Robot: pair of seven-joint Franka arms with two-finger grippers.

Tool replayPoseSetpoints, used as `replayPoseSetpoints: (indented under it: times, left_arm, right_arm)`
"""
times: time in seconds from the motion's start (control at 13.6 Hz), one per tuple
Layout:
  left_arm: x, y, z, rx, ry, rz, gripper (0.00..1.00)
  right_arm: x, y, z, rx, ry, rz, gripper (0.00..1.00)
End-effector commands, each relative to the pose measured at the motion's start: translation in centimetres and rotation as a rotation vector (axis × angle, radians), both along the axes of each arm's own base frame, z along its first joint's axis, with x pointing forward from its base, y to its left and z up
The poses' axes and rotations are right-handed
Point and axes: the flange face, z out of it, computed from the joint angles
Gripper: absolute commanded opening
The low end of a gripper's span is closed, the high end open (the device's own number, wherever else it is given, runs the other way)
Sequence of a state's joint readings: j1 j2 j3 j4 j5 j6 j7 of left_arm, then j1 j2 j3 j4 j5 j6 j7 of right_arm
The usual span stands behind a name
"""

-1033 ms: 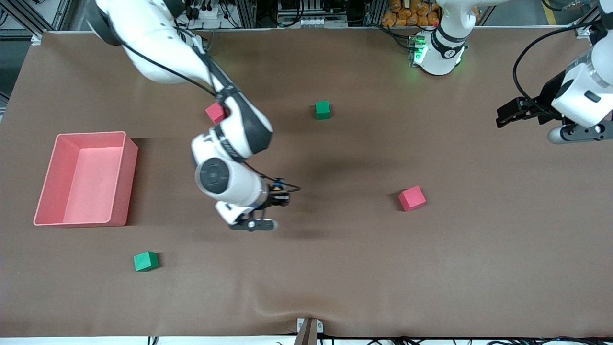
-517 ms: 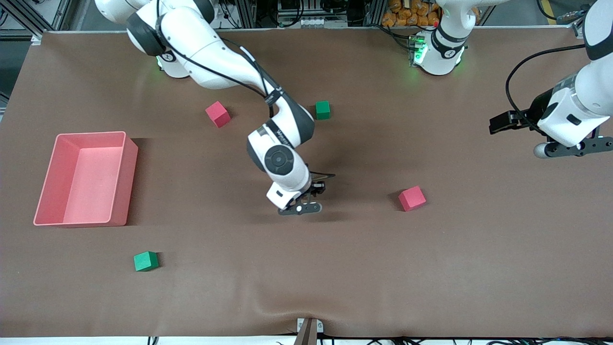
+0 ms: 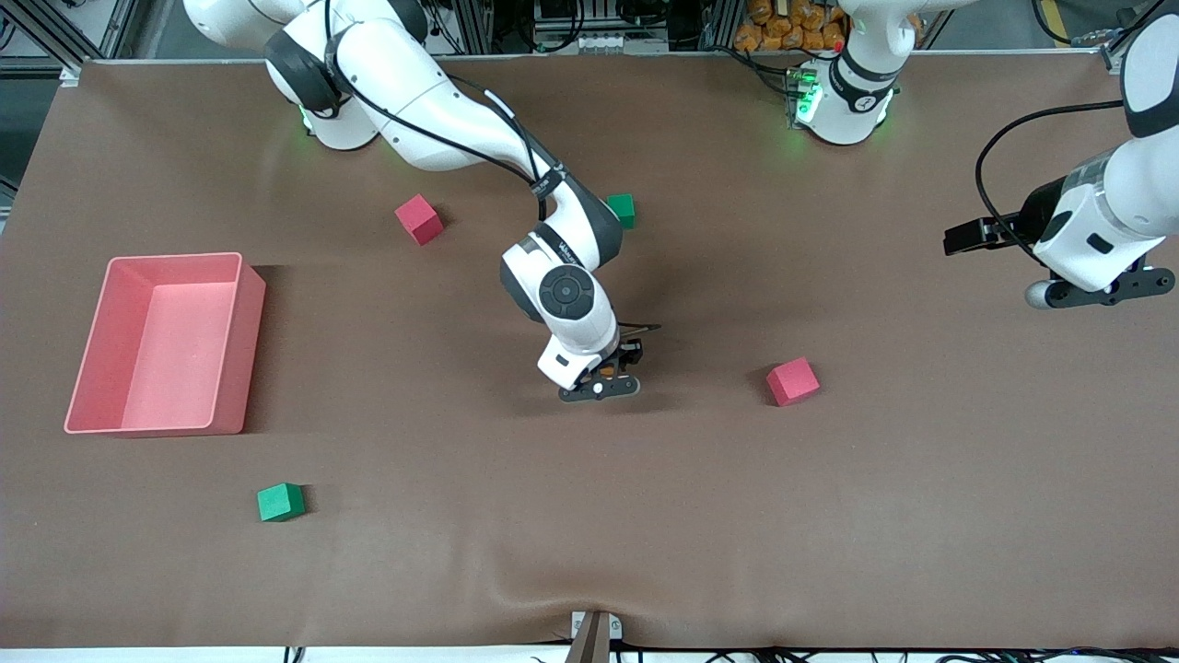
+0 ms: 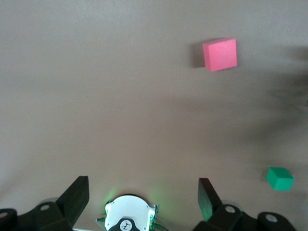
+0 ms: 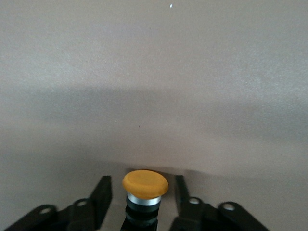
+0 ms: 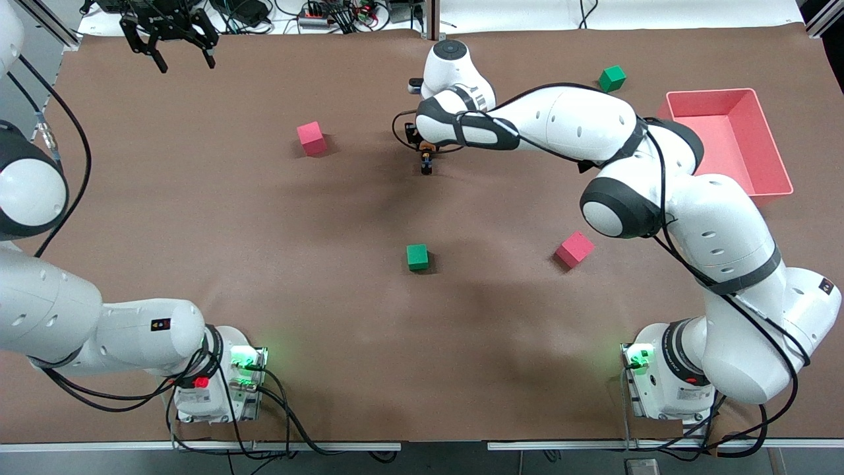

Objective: Place and upright button with both arms
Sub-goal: 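Carry the button out of the tray toward the table middle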

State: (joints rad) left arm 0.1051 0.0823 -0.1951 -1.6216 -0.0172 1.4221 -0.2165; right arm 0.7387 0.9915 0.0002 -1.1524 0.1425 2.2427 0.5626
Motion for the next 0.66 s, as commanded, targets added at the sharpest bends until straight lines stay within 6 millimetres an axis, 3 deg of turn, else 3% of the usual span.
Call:
replayPoseSetpoints:
  times: [0.0, 0.15, 0.3, 0.44, 0.59]
  left_arm:
    - [-0.5, -1.0, -0.6, 0.005, 0.04, -0.013, 1.0]
    - [-0.4, -2.4, -1.4, -0.005, 0.064, -0.037, 1.0]
    - [-0.6, -5.2, -2.0, -0.002, 0.075, -0.065, 1.0]
    - [-0.7, -8.6, -3.6, 0.015, 0.103, -0.075, 1.0]
    - [-1.1, -13.3, -4.6, 0.035, 0.116, -0.063, 1.0]
  right_arm:
    - [1.2, -0.3, 1.5, 0.0, -0.024, -0.031, 1.0]
    - [2.6, -1.5, 3.7, 0.014, -0.042, -0.053, 1.0]
    - [5.1, -4.6, 7.2, 0.021, -0.046, -0.092, 1.0]
    - [8.2, -9.7, 8.8, -0.002, -0.019, -0.162, 1.0]
    - [11.4, -16.9, 11.7, -0.015, 0.034, -0.253, 1.0]
